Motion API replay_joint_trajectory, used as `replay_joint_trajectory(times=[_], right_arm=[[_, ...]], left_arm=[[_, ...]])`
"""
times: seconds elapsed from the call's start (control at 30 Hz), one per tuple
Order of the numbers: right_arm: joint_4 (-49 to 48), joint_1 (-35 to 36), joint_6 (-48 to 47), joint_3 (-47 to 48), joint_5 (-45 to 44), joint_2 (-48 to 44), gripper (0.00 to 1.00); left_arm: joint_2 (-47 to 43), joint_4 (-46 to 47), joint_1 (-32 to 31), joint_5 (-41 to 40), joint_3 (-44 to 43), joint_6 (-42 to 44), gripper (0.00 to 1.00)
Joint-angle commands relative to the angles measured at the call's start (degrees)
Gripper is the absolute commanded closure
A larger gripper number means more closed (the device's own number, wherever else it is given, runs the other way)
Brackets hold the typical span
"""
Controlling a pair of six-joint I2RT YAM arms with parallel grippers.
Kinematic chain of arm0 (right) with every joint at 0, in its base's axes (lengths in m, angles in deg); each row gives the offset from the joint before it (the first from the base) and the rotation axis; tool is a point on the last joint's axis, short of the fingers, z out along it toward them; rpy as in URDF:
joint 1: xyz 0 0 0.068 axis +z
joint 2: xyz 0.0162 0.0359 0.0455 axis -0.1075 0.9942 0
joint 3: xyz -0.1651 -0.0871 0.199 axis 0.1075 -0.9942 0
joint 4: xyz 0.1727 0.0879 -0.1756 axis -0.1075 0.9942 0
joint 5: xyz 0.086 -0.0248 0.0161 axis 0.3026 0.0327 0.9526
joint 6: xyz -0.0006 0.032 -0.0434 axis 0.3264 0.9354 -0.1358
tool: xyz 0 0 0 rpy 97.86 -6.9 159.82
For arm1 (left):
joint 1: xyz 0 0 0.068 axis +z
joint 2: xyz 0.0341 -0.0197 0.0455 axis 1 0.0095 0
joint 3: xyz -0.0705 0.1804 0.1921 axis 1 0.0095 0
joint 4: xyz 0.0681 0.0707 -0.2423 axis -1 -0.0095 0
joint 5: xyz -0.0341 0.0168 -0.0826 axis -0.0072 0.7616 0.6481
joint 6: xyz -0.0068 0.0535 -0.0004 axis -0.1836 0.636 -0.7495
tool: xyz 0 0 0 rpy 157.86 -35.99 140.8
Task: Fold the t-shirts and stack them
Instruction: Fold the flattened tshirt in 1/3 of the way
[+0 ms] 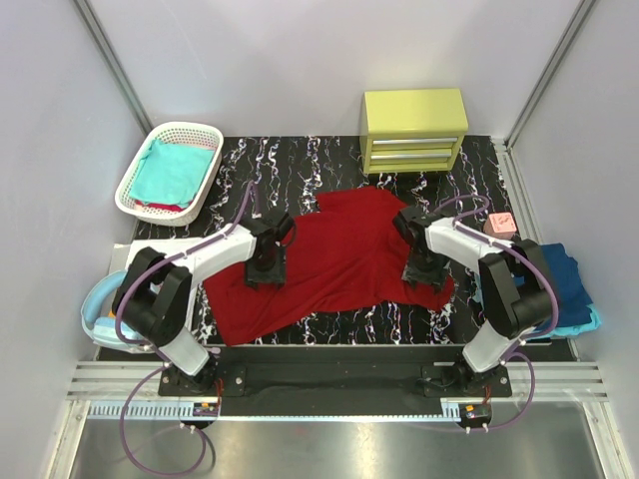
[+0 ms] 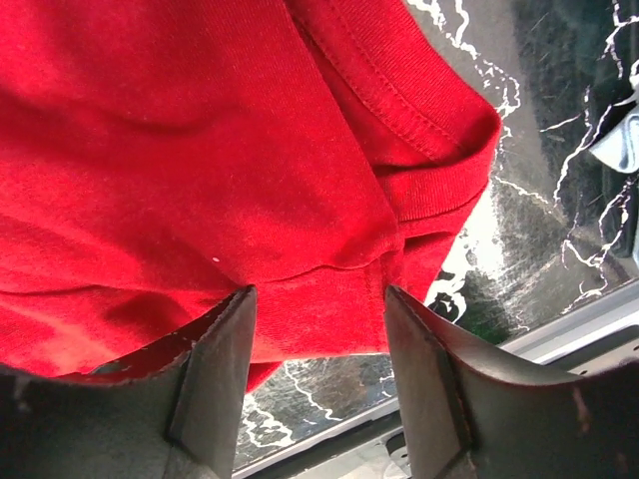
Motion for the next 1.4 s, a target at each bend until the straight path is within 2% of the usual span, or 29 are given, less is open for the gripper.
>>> replay_joint_trajectory(times=[0.0,0.1,0.27,0.37,0.4,0.43,0.47,0.67,0.9,1.13,1.37], right_arm=[[-1.0,0.5,-0.7,-0.7,1.2,0.4,0.4],[-1.4,0.6,-0.2,-1.0,3.0,0.9,0.43],[-1.5,0.5,-0.1,-1.9,5.0,2.1,0.57],[-1.2,0.5,0.5,-2.8,5.3,2.8,0.75],[-1.2,0.6,0.7,-3.1,5.4,2.8,0.91],[-1.0,0.5,1.1,-3.6,5.4,2.7,0.98],[-0.4,0.5,1.5,-3.8,5.3,2.6,1.0],[3.8,0.5,9.8,-5.9,0.5,-5.2,1.0],[13.8,0.6,19.4,-5.9,-3.6,-16.9,1.0],[20.8,0.5,22.7,-5.9,-4.9,-22.2,1.0],[24.5,1.3,23.9,-5.0,-5.8,-26.0,1.0]], left_arm=[[-3.1,0.6,0.1,1.6,0.6,0.2,0.43],[-3.4,0.5,0.0,2.0,1.0,0.5,0.43],[-3.5,0.6,0.1,2.5,1.1,0.9,0.43],[-3.7,0.6,0.0,2.6,1.2,1.1,0.44],[-3.9,0.6,0.0,2.6,1.2,1.2,0.44],[-3.8,0.6,0.0,2.6,1.2,1.3,0.44],[-4.0,0.7,0.0,2.6,1.2,1.5,0.44],[-3.4,0.6,0.0,2.5,-0.2,3.5,0.44],[0.2,0.7,-1.5,5.0,-2.5,5.3,0.46],[2.1,0.7,-6.5,4.7,-4.3,5.4,0.47],[0.8,0.6,-7.5,4.4,-4.7,5.7,0.43]])
